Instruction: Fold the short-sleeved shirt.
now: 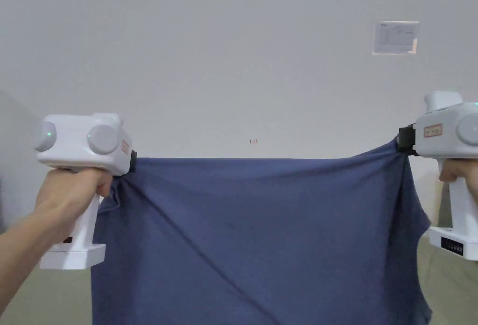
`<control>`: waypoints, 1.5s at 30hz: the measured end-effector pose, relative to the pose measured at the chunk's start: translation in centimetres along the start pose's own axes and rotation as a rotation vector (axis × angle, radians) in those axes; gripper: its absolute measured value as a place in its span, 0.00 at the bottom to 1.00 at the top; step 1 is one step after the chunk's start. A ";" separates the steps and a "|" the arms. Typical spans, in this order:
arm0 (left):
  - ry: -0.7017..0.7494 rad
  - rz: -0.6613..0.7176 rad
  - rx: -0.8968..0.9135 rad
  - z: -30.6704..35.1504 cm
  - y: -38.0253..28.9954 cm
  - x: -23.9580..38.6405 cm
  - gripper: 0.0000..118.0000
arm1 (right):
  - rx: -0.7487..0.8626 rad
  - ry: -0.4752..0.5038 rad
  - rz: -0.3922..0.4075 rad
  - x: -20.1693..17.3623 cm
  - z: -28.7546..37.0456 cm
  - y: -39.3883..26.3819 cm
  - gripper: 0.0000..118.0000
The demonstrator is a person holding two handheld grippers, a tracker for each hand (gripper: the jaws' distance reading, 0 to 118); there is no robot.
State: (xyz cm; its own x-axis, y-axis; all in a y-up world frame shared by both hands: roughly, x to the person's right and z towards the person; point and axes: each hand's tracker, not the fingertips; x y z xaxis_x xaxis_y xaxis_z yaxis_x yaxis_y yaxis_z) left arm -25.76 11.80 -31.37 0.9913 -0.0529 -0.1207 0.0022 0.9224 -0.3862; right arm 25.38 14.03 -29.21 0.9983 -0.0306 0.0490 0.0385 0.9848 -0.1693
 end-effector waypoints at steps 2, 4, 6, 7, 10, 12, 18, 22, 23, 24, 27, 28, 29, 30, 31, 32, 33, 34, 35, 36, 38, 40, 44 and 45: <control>0.017 -0.006 0.005 -0.5 0.6 0.0 0.02 | -0.002 -0.006 0.013 -0.4 -1.2 0.6 0.02; 0.021 0.007 0.009 -1.6 1.0 -0.2 0.02 | -0.002 -0.007 0.016 -0.8 -2.6 0.9 0.02; 0.028 0.017 0.003 -2.6 1.5 -0.2 0.02 | -0.007 -0.010 0.038 -1.2 -3.8 1.2 0.02; 0.033 0.017 0.001 -3.4 1.9 -0.1 0.02 | -0.009 -0.010 0.049 -1.3 -4.6 1.4 0.02; 0.056 0.009 0.008 -4.9 3.1 0.4 0.02 | -0.010 -0.013 0.058 -1.7 -7.1 2.2 0.02; 0.063 0.010 0.016 -5.9 4.1 0.8 0.02 | -0.015 -0.025 0.057 -1.5 -6.2 2.0 0.02; 0.104 -0.004 0.050 -10.1 7.5 1.7 0.02 | 0.006 -0.020 0.090 -2.2 -15.5 6.6 0.02; 0.124 -0.007 0.074 -13.3 9.5 2.5 0.02 | 0.008 -0.017 0.047 -2.2 -18.3 8.5 0.02; 0.127 -0.003 0.076 -14.0 9.9 2.6 0.02 | 0.010 -0.017 0.043 -2.2 -19.2 9.0 0.02; 0.133 -0.001 0.079 -14.9 10.3 2.8 0.02 | 0.038 -0.027 0.050 -2.4 -19.6 9.4 0.02; 0.143 0.012 0.093 -17.1 10.9 3.4 0.02 | 0.061 -0.034 0.055 -3.2 -20.6 9.7 0.02; 0.148 0.015 0.097 -17.9 11.0 3.6 0.02 | 0.059 -0.042 0.058 -3.3 -21.2 9.7 0.02; 0.150 0.014 0.096 -18.6 11.1 3.7 0.02 | 0.064 -0.041 0.057 -3.6 -21.7 9.6 0.02; 0.153 0.015 0.092 -19.5 11.1 3.9 0.02 | 0.060 -0.044 0.061 -3.7 -22.3 9.5 0.02; 0.149 0.025 0.088 -20.1 10.9 3.8 0.02 | 0.061 -0.044 0.058 -3.7 -22.8 9.1 0.02; 0.148 0.033 0.089 -20.7 10.7 3.8 0.02 | 0.058 -0.042 0.056 -3.7 -23.4 8.9 0.02; 0.151 0.031 0.086 -21.5 10.4 3.9 0.02 | 0.052 -0.044 0.053 -3.6 -23.7 8.5 0.02; 0.152 0.025 0.082 -22.2 9.9 4.1 0.02 | 0.041 -0.041 0.046 -3.6 -24.6 7.6 0.02; 0.154 0.026 0.081 -22.7 9.4 4.1 0.02 | 0.032 -0.044 0.042 -3.7 -25.1 7.1 0.02; 0.152 0.029 0.078 -23.4 8.6 4.1 0.02 | 0.028 -0.025 0.039 -3.5 -25.7 6.0 0.02; 0.134 0.032 0.053 -25.1 6.8 4.1 0.02 | -0.011 -0.045 0.069 -3.8 -27.2 3.7 0.02; 0.136 0.023 0.026 -26.5 4.8 4.1 0.02 | -0.049 -0.035 0.061 -3.6 -28.0 1.0 0.02; 0.115 -0.008 -0.053 -28.3 -1.0 4.0 0.02 | -0.111 -0.020 0.040 -2.8 -28.3 -6.1 0.02; 0.106 -0.017 -0.064 -28.4 -2.8 3.9 0.02 | -0.145 -0.008 0.045 -2.6 -27.9 -8.0 0.02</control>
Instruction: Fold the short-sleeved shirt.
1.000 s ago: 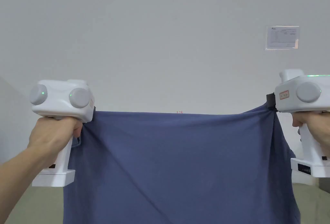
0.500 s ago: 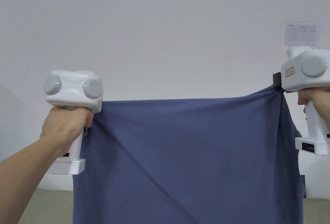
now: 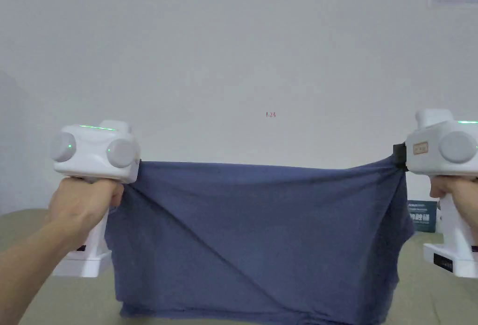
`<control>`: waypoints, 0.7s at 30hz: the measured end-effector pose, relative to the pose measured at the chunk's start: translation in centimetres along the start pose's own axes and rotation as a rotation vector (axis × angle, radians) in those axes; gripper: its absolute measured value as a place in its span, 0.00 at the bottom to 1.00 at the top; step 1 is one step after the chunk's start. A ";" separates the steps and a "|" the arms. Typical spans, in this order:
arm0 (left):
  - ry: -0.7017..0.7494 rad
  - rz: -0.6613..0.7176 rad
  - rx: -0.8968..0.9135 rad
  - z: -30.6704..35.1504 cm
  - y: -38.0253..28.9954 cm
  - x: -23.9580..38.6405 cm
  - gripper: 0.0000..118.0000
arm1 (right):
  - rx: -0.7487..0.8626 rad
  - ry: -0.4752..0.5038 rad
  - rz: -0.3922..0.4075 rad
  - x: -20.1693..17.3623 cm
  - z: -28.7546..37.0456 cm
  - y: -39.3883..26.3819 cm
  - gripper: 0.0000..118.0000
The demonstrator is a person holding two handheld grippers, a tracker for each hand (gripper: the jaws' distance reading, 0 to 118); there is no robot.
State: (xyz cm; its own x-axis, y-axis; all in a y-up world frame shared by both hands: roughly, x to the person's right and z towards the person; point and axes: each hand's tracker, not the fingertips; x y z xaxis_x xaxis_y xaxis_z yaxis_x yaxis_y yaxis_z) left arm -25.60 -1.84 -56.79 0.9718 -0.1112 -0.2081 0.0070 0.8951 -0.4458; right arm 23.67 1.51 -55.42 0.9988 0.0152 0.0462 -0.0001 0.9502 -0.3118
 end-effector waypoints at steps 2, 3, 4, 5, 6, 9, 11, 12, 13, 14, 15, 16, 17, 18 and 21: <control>-0.019 -0.019 -0.042 0.0 -3.7 -0.2 0.02 | -0.041 0.014 -0.011 0.3 0.7 -4.1 0.02; -0.030 -0.019 -0.048 0.2 -5.8 -0.4 0.02 | -0.113 0.036 0.014 0.5 1.3 -6.2 0.02; -0.045 -0.023 -0.077 0.5 -7.9 -0.4 0.02 | -0.098 0.032 0.002 0.7 2.5 -8.7 0.02; -0.066 -0.027 -0.109 1.1 -10.1 -0.6 0.02 | -0.144 0.050 0.015 0.9 3.5 -10.9 0.02; -0.066 -0.023 -0.114 1.8 -12.2 -0.9 0.02 | -0.152 0.059 0.005 1.2 4.7 -13.2 0.02; -0.101 -0.038 -0.203 4.2 -18.4 -1.7 0.02 | -0.244 0.064 0.010 2.1 7.7 -19.4 0.02; -0.108 -0.053 -0.241 6.3 -22.1 -2.6 0.02 | -0.285 0.080 0.015 2.5 10.4 -23.0 0.02; -0.109 -0.055 -0.252 7.4 -23.7 -2.9 0.02 | -0.318 0.091 0.014 2.4 12.2 -24.5 0.02; -0.114 -0.052 -0.264 8.6 -25.4 -3.3 0.02 | -0.304 0.096 0.006 2.5 13.9 -26.2 0.02; -0.134 -0.046 -0.283 11.2 -26.8 -3.8 0.02 | -0.347 0.083 0.016 2.5 15.3 -27.8 0.02; -0.135 -0.054 -0.306 12.4 -28.1 -4.1 0.02 | -0.352 0.109 0.006 2.7 16.7 -29.2 0.02; -0.136 -0.059 -0.318 13.7 -29.4 -4.5 0.02 | -0.372 0.111 0.019 2.3 18.5 -30.7 0.02; -0.141 -0.058 -0.321 15.0 -30.6 -4.9 0.02 | -0.409 0.111 0.036 2.2 19.9 -32.0 0.02; -0.147 -0.055 -0.336 16.4 -31.4 -5.8 0.02 | -0.392 0.120 0.015 2.3 21.4 -33.3 0.02; -0.163 -0.046 -0.353 20.2 -34.2 -7.1 0.02 | -0.419 0.132 -0.010 2.2 25.7 -36.3 0.02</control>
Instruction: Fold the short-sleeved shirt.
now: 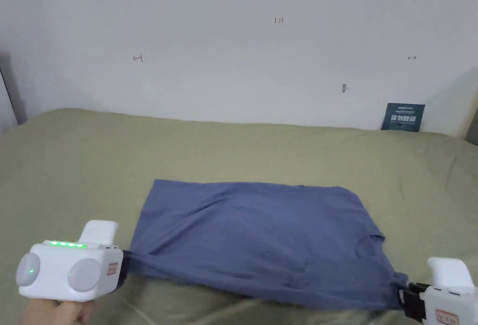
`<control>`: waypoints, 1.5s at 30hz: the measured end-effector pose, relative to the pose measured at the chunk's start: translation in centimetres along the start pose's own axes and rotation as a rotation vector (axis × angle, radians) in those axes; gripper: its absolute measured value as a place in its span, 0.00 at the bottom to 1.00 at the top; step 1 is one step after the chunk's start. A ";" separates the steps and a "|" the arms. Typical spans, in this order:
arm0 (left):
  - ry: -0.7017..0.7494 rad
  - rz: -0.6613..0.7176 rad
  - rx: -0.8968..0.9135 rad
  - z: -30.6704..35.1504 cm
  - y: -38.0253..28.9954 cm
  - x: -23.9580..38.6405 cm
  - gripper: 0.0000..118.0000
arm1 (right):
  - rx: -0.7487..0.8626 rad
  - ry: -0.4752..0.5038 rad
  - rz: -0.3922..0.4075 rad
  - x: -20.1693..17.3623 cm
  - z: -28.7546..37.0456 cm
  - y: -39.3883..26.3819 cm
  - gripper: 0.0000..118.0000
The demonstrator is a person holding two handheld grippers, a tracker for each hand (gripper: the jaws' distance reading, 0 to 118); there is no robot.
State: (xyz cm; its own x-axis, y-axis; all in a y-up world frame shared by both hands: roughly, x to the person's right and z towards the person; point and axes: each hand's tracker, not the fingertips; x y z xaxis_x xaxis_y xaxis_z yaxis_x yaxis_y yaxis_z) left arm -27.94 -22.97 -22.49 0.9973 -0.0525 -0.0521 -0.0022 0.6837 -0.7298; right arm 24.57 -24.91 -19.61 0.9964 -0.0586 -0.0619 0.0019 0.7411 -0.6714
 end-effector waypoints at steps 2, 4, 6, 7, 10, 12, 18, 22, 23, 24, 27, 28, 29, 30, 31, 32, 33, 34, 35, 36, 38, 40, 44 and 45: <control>-0.010 0.019 -0.011 1.7 -2.0 -0.6 0.02 | -0.005 0.009 -0.010 -0.1 1.4 -2.1 0.02; -0.018 0.027 -0.014 3.3 -4.0 -0.9 0.02 | -0.007 0.020 -0.038 -0.1 3.0 -4.0 0.02; -0.014 0.018 -0.020 3.8 -5.2 -1.6 0.02 | -0.021 0.024 -0.020 -0.1 4.0 -5.2 0.02; -0.014 0.016 -0.019 4.3 -5.9 -1.9 0.02 | -0.018 0.020 -0.019 -0.2 4.7 -5.8 0.02; -0.024 0.025 -0.037 3.9 -7.0 -2.8 0.02 | -0.045 0.032 0.005 -0.1 5.1 -7.3 0.02; -0.029 0.033 -0.047 3.9 -7.2 -3.2 0.02 | -0.057 0.031 0.005 -0.1 4.9 -7.8 0.02; -0.051 0.051 -0.070 2.2 -8.0 -3.4 0.07 | -0.073 0.028 -0.025 -0.1 3.9 -7.9 0.07; -0.057 0.074 -0.077 2.1 -8.4 -3.7 0.50 | -0.080 0.027 -0.040 -0.3 3.9 -7.8 0.50; -0.056 0.080 -0.073 2.2 -8.5 -3.8 0.92 | -0.084 0.026 -0.043 -0.3 3.8 -7.8 0.94; -0.073 0.085 -0.032 3.0 -8.5 -3.8 1.00 | -0.010 0.014 -0.061 -0.2 4.6 -8.2 0.99; -0.059 0.100 0.003 3.3 -8.5 -3.3 1.00 | -0.033 0.039 -0.075 -0.6 5.1 -7.4 0.96; -0.052 0.115 0.035 3.7 -8.3 -3.3 1.00 | -0.019 0.043 -0.077 -0.8 5.5 -7.5 0.96; -0.060 0.120 0.051 7.3 -9.1 -2.3 1.00 | -0.003 0.040 -0.072 -1.0 5.9 -7.6 0.96; -0.062 0.131 0.069 8.3 -9.2 -2.2 1.00 | 0.012 0.033 -0.065 -1.3 6.4 -7.7 0.97; -0.059 0.141 0.086 9.2 -9.3 -2.1 1.00 | 0.026 0.033 -0.065 -1.4 6.4 -6.9 0.96; -0.052 0.149 0.116 10.0 -9.5 -2.0 1.00 | 0.034 0.034 -0.067 -1.5 6.7 -6.9 0.96; -0.039 0.146 0.127 10.0 -8.9 -2.6 0.99 | 0.047 0.038 -0.067 -1.6 7.0 -6.9 0.94; -0.028 0.133 0.128 10.4 -9.0 -2.7 0.96 | 0.056 0.036 -0.065 -1.7 7.3 -6.9 0.87; -0.013 0.127 0.134 10.7 -9.2 -2.9 0.84 | 0.057 0.034 -0.051 -1.9 7.3 -6.7 0.69; -0.003 0.121 0.140 11.0 -9.6 -3.1 0.66 | 0.062 0.021 -0.032 -2.0 7.5 -6.8 0.50; 0.005 0.129 0.108 8.7 -10.5 -5.0 0.09 | 0.056 0.006 -0.017 -2.0 7.7 -7.2 0.03; -0.003 0.154 0.065 7.5 -11.3 -6.4 0.03 | 0.034 0.001 -0.034 -1.6 7.2 -7.3 0.02; 0.007 0.155 0.030 7.0 -12.4 -6.4 0.03 | -0.011 0.006 -0.031 -1.4 6.8 -8.2 0.02; -0.001 0.158 0.022 7.3 -12.4 -6.2 0.04 | -0.018 -0.002 -0.017 -1.4 6.7 -8.3 0.02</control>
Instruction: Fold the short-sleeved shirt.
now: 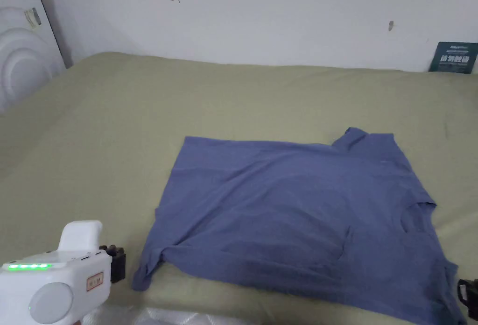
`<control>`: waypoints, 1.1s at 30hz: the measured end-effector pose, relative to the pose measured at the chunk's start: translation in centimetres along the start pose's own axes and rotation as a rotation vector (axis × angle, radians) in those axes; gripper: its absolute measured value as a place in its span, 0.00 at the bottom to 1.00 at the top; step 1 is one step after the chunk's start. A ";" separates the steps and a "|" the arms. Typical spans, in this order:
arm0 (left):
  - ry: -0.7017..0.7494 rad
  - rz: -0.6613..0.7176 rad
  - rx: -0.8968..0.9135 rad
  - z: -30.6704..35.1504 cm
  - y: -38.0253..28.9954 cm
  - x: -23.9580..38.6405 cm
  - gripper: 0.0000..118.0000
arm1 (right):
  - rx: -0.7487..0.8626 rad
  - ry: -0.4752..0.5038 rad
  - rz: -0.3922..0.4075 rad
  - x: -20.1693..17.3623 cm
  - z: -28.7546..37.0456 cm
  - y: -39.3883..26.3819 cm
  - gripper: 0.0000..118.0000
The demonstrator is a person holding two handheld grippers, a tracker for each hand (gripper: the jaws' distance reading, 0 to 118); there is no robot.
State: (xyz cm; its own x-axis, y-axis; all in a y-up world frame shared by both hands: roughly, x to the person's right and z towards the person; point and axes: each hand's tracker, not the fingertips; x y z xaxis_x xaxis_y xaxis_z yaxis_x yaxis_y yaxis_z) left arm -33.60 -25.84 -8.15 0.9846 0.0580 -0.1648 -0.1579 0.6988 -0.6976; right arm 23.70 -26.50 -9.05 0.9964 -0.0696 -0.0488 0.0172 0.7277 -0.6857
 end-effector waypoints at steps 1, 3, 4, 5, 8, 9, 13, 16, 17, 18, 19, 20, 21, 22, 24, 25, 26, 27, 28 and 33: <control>-0.023 0.016 -0.020 -0.4 -0.2 0.0 0.16 | -0.005 -0.002 0.003 0.1 -0.2 -0.1 0.02; -0.080 0.034 -0.091 -1.7 -0.3 -0.1 0.92 | -0.015 0.000 -0.009 0.3 -0.6 -0.2 0.02; -0.081 0.043 -0.137 -2.6 0.1 -0.4 1.00 | -0.020 0.003 -0.017 0.5 -0.8 -0.2 0.02; -0.054 0.032 -0.132 -3.5 -0.1 -0.1 0.99 | -0.025 0.002 -0.022 0.6 -1.0 -0.2 0.02; -0.032 -0.009 -0.145 -4.6 0.4 0.1 0.99 | -0.041 0.004 -0.035 1.0 -1.4 -0.5 0.02; -0.032 -0.006 -0.145 -5.0 0.4 0.3 0.99 | -0.045 -0.001 -0.040 1.1 -1.6 -0.6 0.02; -0.013 -0.056 -0.189 -7.4 0.1 1.0 0.93 | -0.076 -0.002 -0.050 1.3 -2.4 -0.9 0.02; -0.003 -0.089 -0.190 -6.9 0.6 2.1 0.46 | -0.093 -0.014 -0.043 1.8 -3.2 -1.2 0.02; -0.007 -0.090 -0.197 -6.8 0.7 2.3 0.23 | -0.094 -0.018 -0.048 1.9 -3.3 -1.2 0.02; -0.001 -0.085 -0.192 -6.5 0.7 2.4 0.13 | -0.093 -0.022 -0.053 2.0 -3.3 -1.3 0.02; -0.015 -0.077 -0.197 -6.3 0.8 2.5 0.09 | -0.094 -0.017 -0.060 2.2 -3.3 -1.3 0.04; -0.046 -0.055 -0.212 -7.2 0.9 1.4 0.08 | -0.098 -0.014 -0.070 2.4 -3.4 -1.3 0.13; -0.042 -0.053 -0.210 -7.2 0.9 1.4 0.07 | -0.102 -0.019 -0.074 2.5 -3.4 -1.3 0.49; -0.042 -0.057 -0.210 -7.1 0.9 1.5 0.07 | -0.113 -0.001 -0.083 2.5 -3.4 -1.4 0.81; -0.023 -0.084 -0.199 -6.4 0.9 2.4 0.07 | -0.142 0.020 -0.080 2.6 -4.1 -1.7 1.00; -0.020 -0.088 -0.200 -6.3 0.8 2.6 0.07 | -0.139 0.027 -0.075 2.5 -4.2 -1.8 0.98; -0.017 -0.084 -0.198 -6.2 0.7 2.7 0.07 | -0.160 0.021 -0.059 2.4 -4.8 -2.1 0.97; -0.016 -0.078 -0.196 -6.1 0.7 2.8 0.07 | -0.185 0.014 -0.045 2.3 -5.3 -2.2 0.97; -0.026 -0.062 -0.205 -6.7 0.9 1.9 0.07 | -0.193 0.012 -0.041 2.3 -5.9 -2.4 0.93; -0.023 -0.048 -0.203 -6.7 0.8 1.8 0.07 | -0.220 -0.010 0.006 2.4 -6.6 -3.1 0.29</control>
State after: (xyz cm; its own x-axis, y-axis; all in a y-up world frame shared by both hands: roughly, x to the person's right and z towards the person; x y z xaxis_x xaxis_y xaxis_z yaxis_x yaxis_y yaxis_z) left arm -32.41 -29.94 -13.66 0.9924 0.0459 -0.1138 -0.1204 0.5435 -0.8308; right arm 25.46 -33.44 -11.84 0.9972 -0.0579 -0.0470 -0.0064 0.5616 -0.8274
